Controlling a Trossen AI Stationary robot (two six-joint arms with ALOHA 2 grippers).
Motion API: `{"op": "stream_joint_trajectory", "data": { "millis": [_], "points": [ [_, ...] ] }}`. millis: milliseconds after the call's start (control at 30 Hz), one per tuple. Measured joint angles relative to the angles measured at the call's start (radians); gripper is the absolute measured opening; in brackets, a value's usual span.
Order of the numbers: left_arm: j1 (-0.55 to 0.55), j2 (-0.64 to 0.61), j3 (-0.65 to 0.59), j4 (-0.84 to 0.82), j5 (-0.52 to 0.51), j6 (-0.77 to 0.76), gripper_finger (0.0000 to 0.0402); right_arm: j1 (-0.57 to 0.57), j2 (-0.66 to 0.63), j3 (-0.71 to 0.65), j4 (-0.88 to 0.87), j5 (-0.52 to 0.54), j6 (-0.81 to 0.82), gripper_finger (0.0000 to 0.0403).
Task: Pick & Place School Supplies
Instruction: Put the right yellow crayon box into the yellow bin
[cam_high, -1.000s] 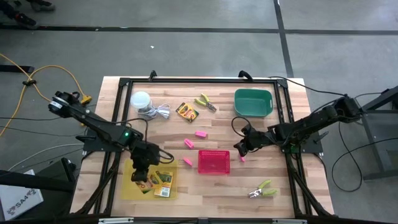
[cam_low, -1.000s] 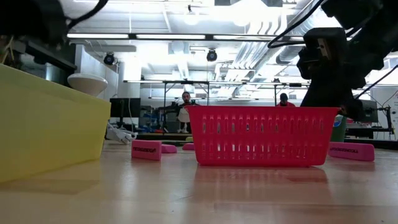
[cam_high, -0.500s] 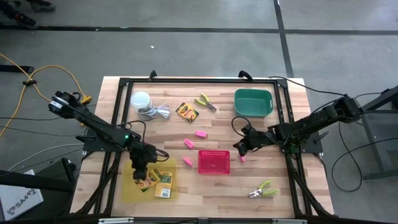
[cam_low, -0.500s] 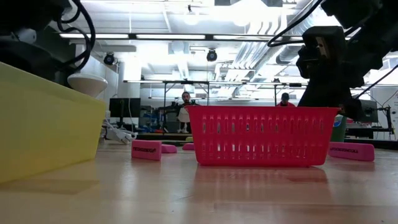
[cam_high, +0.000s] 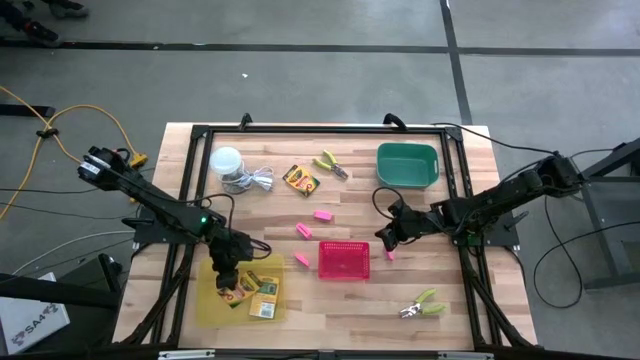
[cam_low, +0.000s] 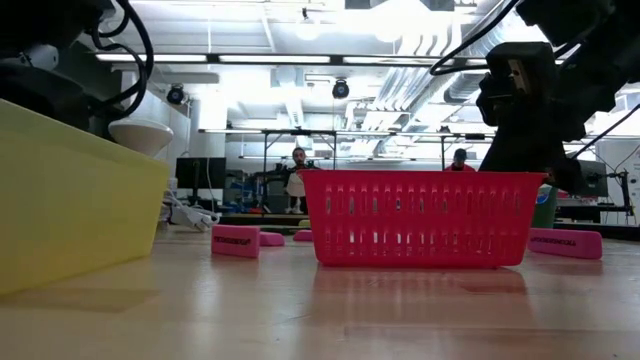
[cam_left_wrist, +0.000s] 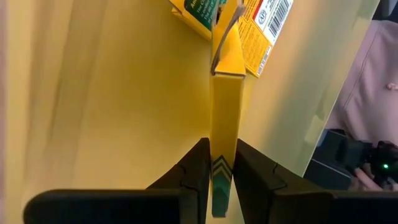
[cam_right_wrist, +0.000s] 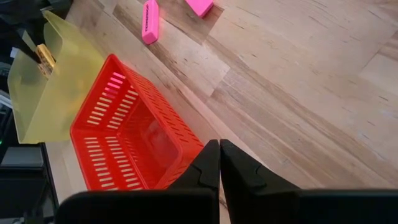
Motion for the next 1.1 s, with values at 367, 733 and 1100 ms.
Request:
{"op": "stream_joint_trajectory", "data": {
  "millis": [367,733,1100],
  "points": [
    [-0.002,0.000,0.000,0.041,0.002,-0.131,0.0065,0.000,0.000,0.000,0.000,0.000,-0.021,0.0002],
    [-0.019,0.000,0.000,0.146,0.042,-0.305,0.0065,0.000,0.000,0.000,-0.001,0.000,-0.061,0.0002],
    [0.009,0.000,0.000,0.146,0.016,-0.224,0.0066,0.000,0.000,0.000,-0.001,0.000,-0.080,0.0002]
  ]
}}
